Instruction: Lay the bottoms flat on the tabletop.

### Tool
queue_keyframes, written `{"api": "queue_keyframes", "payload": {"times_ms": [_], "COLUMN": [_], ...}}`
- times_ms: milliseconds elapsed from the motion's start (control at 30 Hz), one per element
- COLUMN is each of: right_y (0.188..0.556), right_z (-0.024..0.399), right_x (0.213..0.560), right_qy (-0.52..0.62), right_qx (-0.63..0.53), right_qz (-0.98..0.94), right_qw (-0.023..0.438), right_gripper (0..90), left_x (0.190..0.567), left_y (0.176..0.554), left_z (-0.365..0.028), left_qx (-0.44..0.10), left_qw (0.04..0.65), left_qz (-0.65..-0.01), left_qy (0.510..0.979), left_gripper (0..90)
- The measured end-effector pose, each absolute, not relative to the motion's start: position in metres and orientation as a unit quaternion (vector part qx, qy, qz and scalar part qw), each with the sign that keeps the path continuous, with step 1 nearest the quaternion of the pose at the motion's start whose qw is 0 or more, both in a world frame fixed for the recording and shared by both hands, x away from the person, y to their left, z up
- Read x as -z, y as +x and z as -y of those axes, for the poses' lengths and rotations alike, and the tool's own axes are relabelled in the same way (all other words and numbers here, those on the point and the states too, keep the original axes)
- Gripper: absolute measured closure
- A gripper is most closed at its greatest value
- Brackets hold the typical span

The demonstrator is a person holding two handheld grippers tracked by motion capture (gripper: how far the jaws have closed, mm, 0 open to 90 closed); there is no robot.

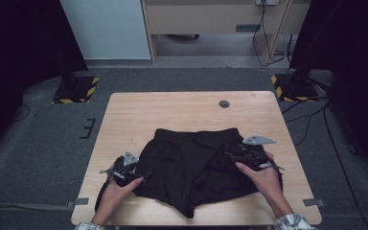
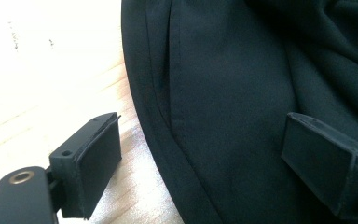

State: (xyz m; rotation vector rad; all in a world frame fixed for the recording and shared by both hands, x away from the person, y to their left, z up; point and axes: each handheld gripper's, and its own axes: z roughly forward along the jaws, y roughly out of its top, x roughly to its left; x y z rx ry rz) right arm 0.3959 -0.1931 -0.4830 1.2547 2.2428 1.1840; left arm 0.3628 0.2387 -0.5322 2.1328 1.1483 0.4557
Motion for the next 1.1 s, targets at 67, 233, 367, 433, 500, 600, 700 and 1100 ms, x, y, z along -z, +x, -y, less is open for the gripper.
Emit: {"api": "queue_keyframes", "payload": {"times_ms": [67,233,367,433,500,600,700,1100], "right_y": [0.394,0.373,0.362,0.358,0.356,0.356,0.36,0.417], "right_z": [0.178,0.155,0.153,0.155,0.168,0.185,0.206,0.265], "right_x": [0.492,0.511,0.512,0.509,0.498,0.484,0.469,0.474], "right_qy": [0.425,0.382,0.363,0.355,0.368,0.374,0.389,0.477], "right_qx": [-0.399,-0.404,-0.41,-0.408,-0.41,-0.414,-0.421,-0.371], "right_qz": [-0.8,-0.825,-0.833,-0.837,-0.829,-0.821,-0.808,-0.776], "right_qw": [0.146,0.098,0.081,0.079,0.097,0.117,0.137,0.178], "right_gripper": [67.4,86.2,81.5,66.4,44.3,31.5,24.9,54.9], "left_x": [0.532,0.529,0.528,0.528,0.527,0.526,0.524,0.523], "left_y": [0.363,0.363,0.363,0.363,0.362,0.362,0.362,0.361], "left_z": [-0.239,-0.243,-0.245,-0.246,-0.247,-0.248,-0.251,-0.251], "left_qx": [-0.174,-0.178,-0.179,-0.181,-0.191,-0.197,-0.203,-0.209], "left_qw": [0.332,0.332,0.331,0.331,0.327,0.329,0.336,0.339], "left_qz": [-0.439,-0.444,-0.446,-0.447,-0.446,-0.447,-0.451,-0.45], "left_qy": [0.817,0.813,0.812,0.811,0.811,0.808,0.802,0.799], "left_gripper": [10.9,21.8,27.1,29.2,32.7,35.0,36.5,38.0]}}
